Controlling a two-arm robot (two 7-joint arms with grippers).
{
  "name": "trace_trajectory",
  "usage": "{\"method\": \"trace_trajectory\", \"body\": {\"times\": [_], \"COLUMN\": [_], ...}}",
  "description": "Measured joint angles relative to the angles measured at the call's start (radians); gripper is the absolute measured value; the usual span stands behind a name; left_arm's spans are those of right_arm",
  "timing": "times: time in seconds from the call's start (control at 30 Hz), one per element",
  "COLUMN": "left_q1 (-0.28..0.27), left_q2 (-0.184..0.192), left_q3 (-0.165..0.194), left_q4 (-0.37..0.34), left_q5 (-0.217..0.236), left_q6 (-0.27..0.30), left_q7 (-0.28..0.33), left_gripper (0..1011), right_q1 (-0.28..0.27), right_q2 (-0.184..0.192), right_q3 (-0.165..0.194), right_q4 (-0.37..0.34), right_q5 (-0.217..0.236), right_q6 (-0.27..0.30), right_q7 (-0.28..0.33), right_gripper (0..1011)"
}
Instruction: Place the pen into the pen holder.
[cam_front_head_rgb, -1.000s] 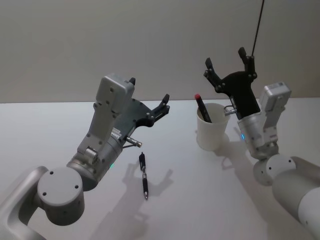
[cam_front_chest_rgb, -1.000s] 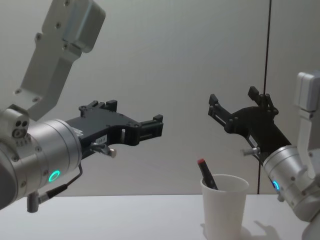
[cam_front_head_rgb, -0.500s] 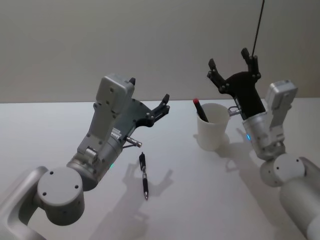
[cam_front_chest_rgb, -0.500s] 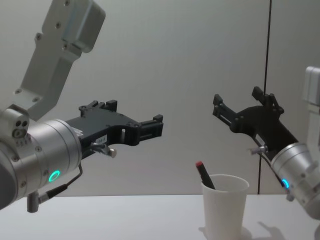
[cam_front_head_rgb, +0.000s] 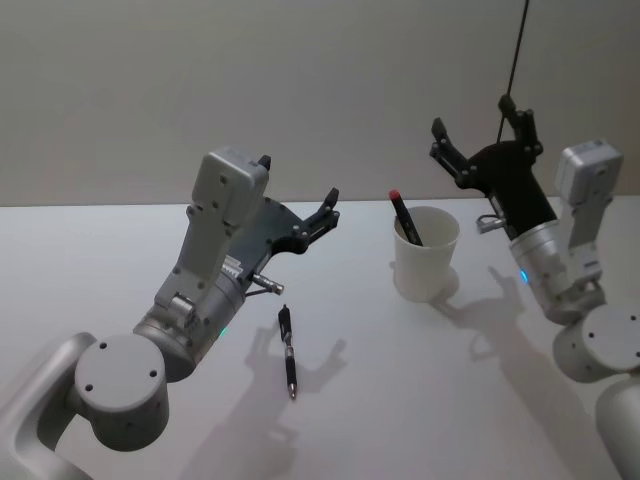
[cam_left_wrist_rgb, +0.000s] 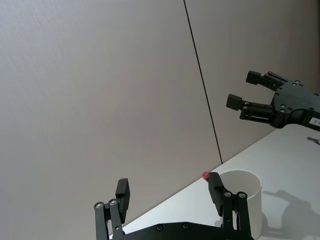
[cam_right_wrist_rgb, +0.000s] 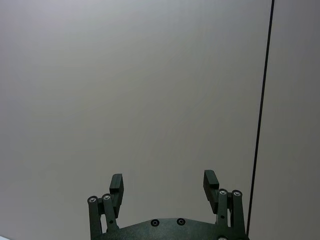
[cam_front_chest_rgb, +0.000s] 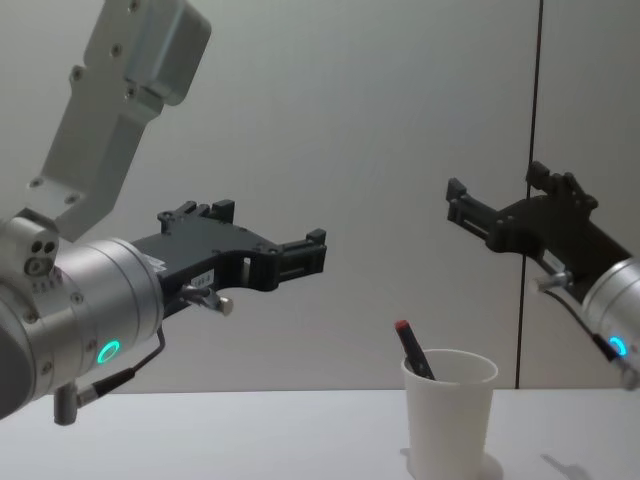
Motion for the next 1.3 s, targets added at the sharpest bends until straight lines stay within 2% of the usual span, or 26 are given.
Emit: {"method": "trace_trajectory", "body": {"times": [0.13, 0.3, 0.47, 0.93, 1.3], "left_q1": [0.0, 0.0, 0.0, 0.0, 0.0], "left_q2": [0.0, 0.0, 0.0, 0.0, 0.0], "left_q3": [0.0, 0.0, 0.0, 0.0, 0.0], "left_q4": [0.0, 0.0, 0.0, 0.0, 0.0], "left_q5": [0.0, 0.0, 0.0, 0.0, 0.0], "left_q6": [0.0, 0.0, 0.0, 0.0, 0.0], "left_q7": [0.0, 0.0, 0.0, 0.0, 0.0], "left_gripper": [1004, 1004, 1004, 1004, 1004], "right_q1": [-0.044, -0.075, -0.115, -0.185, -0.222], "right_q2": [0.014, 0.026, 0.045, 0.092, 0.13], "right_q3": [0.009, 0.017, 0.03, 0.069, 0.099], "right_q4": [-0.094, -0.158, -0.241, -0.379, -0.448], "right_q5": [-0.014, -0.024, -0.04, -0.062, -0.08], "right_q6": [0.073, 0.127, 0.208, 0.36, 0.452], "right_q7": [-0.006, -0.012, -0.022, -0.022, -0.005], "right_gripper": [1002, 1002, 1002, 1002, 1002]}}
